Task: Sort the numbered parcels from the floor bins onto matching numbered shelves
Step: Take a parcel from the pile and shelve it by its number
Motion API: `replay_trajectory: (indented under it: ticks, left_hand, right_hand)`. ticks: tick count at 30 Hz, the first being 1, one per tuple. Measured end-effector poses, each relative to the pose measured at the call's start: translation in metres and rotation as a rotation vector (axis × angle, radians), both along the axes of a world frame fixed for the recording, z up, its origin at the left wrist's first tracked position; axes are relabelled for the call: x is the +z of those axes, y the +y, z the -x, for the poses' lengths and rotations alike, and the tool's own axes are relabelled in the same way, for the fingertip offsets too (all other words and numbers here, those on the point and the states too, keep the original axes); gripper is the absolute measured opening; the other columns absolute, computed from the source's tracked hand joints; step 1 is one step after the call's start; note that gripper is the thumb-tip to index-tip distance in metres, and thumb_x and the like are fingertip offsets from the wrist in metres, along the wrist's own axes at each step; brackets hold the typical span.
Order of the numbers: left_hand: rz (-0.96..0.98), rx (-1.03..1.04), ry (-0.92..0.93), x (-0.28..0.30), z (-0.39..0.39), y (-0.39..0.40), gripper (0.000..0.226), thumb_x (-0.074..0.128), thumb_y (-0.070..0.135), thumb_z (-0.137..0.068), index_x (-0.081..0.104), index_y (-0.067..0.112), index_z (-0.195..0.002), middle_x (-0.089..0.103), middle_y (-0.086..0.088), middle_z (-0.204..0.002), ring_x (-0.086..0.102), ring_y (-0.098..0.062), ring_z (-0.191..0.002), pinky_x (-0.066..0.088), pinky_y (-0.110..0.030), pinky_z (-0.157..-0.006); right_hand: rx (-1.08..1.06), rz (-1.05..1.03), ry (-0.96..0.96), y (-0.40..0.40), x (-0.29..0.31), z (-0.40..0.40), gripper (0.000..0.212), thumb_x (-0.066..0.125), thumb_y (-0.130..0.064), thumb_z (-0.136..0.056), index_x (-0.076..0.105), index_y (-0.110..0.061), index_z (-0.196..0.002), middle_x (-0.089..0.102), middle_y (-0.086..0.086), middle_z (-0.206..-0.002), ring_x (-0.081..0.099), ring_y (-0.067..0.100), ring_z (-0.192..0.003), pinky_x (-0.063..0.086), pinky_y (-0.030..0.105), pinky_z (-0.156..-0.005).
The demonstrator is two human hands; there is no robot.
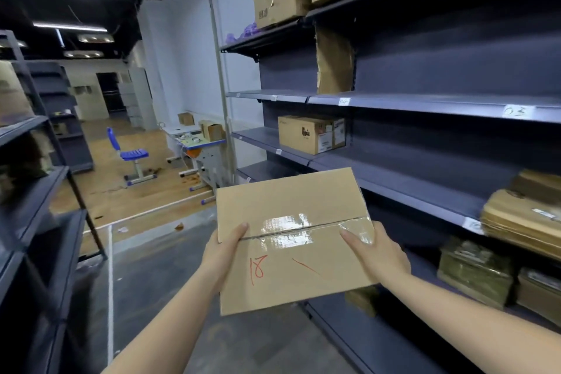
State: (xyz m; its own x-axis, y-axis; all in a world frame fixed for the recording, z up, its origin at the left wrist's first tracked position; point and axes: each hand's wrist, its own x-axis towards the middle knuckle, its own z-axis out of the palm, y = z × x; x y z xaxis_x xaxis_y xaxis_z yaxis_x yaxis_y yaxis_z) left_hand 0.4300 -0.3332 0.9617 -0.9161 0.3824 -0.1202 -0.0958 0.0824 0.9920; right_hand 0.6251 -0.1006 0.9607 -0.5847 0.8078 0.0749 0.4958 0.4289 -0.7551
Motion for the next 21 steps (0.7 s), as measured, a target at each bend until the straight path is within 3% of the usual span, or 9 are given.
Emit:
replay_trajectory:
  ticks: [12, 16, 21]
  left_hand:
    - [0.033, 0.075, -0.049, -0.034, 0.129, 0.002, 0.056, 0.072, 0.05, -0.079, 0.053, 0.022, -0.123, 0.072, -0.008, -0.101, 0.07, -0.028, -0.09, 0.055, -0.046, -0.085]
    - [0.045, 0.073, -0.043, -0.034, 0.179, 0.017, 0.057, 0.073, 0.05, -0.078, 0.054, 0.021, -0.123, 0.073, -0.008, -0.101, 0.071, -0.028, -0.088, 0.056, -0.043, -0.08]
    - [0.08, 0.101, -0.03, -0.046, 0.231, 0.023, 0.053, 0.071, 0.048, -0.08, 0.056, 0.018, -0.122, 0.072, -0.01, -0.102, 0.07, -0.029, -0.089, 0.055, -0.039, -0.072]
  right_hand:
    - [0.062, 0.033, -0.082, 0.014, -0.035, 0.146, 0.063, 0.049, -0.078, -0.078, 0.043, -0.034, -0.123, 0.063, 0.0, -0.118, 0.057, 0.029, -0.11, 0.041, 0.035, -0.077]
    - [0.072, 0.036, -0.086, 0.031, -0.041, 0.199, 0.062, 0.046, -0.082, -0.076, 0.044, -0.032, -0.113, 0.064, 0.002, -0.116, 0.058, 0.03, -0.108, 0.045, 0.037, -0.08]
    - [0.112, 0.029, -0.154, 0.045, -0.051, 0.257, 0.083, 0.042, -0.084, -0.076, 0.035, -0.029, -0.138, 0.059, 0.003, -0.131, 0.054, 0.03, -0.12, 0.043, 0.034, -0.083]
